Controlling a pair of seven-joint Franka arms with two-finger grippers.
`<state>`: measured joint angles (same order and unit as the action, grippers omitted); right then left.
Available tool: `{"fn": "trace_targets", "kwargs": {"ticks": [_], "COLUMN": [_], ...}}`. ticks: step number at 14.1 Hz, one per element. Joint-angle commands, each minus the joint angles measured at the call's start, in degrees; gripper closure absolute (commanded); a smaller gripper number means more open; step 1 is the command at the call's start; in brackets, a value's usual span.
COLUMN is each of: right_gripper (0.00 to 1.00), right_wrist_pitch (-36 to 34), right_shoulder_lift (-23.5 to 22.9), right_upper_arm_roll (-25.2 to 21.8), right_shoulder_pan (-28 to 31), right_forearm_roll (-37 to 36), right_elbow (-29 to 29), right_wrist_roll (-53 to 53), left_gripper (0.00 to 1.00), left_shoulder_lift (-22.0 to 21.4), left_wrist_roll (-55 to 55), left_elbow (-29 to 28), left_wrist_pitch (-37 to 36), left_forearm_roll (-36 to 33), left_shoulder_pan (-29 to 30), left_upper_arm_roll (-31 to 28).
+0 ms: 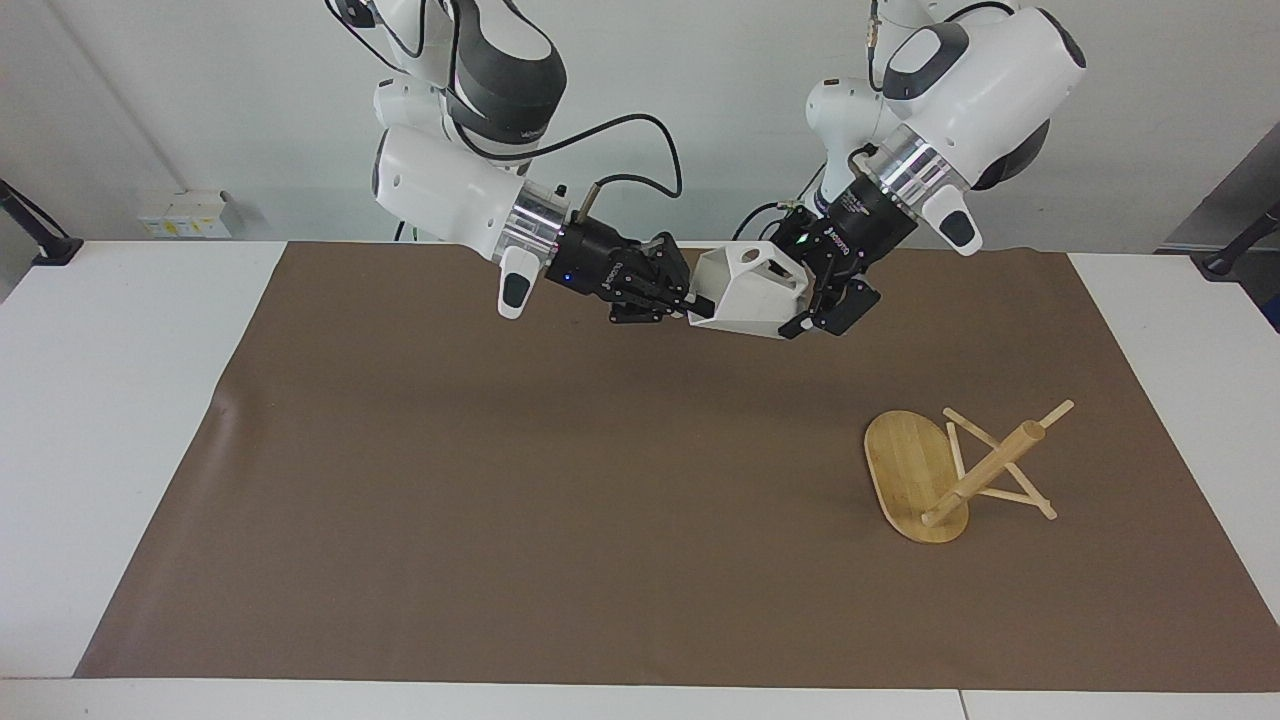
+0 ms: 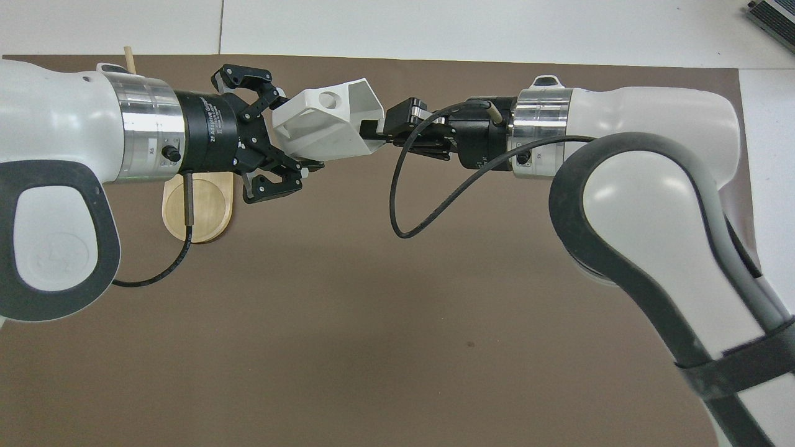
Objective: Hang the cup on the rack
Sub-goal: 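Close the left gripper on the cup held by the right gripper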
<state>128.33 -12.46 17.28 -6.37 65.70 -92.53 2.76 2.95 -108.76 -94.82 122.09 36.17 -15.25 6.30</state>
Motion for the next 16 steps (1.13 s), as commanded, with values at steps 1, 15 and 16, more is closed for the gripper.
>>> {"fn": "trace_targets", "kwargs": {"ticks": [1, 15, 16], "right_gripper": [1.0, 0.0, 0.0], "right_wrist_pitch": [1.6, 1.6, 1.6], "right_shoulder_lift": [0.2, 0.2, 0.2], "right_upper_arm_roll": [0.3, 0.3, 0.3], "right_shoulder_pan": [0.2, 0.1, 0.1], "right_forearm_roll": [0.7, 0.7, 0.7], "right_elbow": [-0.6, -0.6, -0.6], "right_wrist_roll": [-0.2, -1.2, -1.2], "left_gripper": [1.0, 1.0, 1.0], "left_shoulder_lift": [-1.1, -1.7, -1.8], "left_wrist_roll": [2.1, 3.8, 3.8], "left_elbow": [0.2, -0.3, -0.4], "left_wrist_pitch": [-2.6, -5.4, -6.3], "left_forearm_roll": [0.7, 1.3, 1.4], "left_shoulder_pan": [-0.2, 1.1, 2.1], "left_upper_arm_roll": [0.3, -0.3, -0.3]}}
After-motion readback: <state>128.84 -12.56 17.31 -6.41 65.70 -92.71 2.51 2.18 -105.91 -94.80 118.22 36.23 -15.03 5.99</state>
